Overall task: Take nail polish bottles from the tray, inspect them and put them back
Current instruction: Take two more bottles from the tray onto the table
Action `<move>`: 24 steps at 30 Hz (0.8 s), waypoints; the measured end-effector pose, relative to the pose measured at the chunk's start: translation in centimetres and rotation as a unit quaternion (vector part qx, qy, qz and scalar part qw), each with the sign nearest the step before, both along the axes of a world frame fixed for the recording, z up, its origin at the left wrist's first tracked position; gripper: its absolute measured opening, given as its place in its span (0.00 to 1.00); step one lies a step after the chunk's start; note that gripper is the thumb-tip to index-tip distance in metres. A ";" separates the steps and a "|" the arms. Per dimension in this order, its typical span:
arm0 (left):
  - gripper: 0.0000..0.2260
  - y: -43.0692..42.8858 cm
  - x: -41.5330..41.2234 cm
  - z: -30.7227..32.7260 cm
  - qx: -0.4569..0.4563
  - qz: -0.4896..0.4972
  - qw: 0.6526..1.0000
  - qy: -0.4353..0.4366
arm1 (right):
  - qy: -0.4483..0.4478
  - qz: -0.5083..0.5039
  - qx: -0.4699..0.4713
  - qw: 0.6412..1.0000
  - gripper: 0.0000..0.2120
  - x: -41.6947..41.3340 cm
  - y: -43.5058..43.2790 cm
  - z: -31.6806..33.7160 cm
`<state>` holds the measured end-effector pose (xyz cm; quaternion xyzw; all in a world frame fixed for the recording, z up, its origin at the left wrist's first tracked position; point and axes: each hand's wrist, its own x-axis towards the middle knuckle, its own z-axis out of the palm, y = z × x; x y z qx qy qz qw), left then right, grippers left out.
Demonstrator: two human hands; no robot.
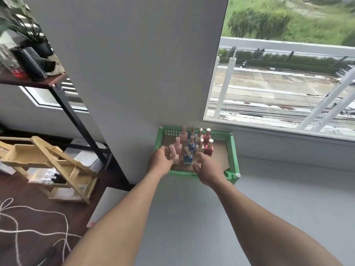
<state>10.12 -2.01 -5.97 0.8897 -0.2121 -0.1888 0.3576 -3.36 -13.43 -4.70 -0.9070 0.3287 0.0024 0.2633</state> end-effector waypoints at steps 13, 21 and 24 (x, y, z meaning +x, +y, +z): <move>0.07 -0.3 -0.4 -0.3 0.030 -0.035 0.998 -0.040 | 0.010 -0.008 -0.002 1.000 0.20 1.7 0.0 -0.9; 0.07 -0.1 -0.8 -0.4 0.043 -0.022 0.996 -0.072 | -0.004 -0.023 -0.015 1.000 0.10 0.9 0.3 -0.9; 0.07 0.1 -1.2 0.1 0.036 -0.023 0.995 -0.086 | -0.018 -0.028 -0.013 0.999 0.12 0.1 0.2 -0.4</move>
